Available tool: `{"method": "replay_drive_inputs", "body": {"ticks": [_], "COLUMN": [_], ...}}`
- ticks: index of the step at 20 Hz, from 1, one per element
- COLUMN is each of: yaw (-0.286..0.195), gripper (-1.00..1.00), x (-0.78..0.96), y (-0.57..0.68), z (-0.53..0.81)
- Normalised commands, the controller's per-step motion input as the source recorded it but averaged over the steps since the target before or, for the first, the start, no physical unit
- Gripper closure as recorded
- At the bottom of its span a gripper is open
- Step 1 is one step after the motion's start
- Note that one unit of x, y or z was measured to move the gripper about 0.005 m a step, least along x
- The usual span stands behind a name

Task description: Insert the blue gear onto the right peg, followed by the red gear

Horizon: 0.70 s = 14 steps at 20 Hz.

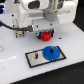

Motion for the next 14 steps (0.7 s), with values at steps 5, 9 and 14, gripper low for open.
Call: {"method": "replay_drive_inputs", "body": {"ticks": [5, 9, 14], "yaw": [0.000, 0.000, 0.000], "gripper": [1.00, 1.00, 1.00], "x": [0.30, 0.53, 0.65], "y": [-0.04, -0.20, -0.20], "z": [0.47, 0.43, 0.42]}}
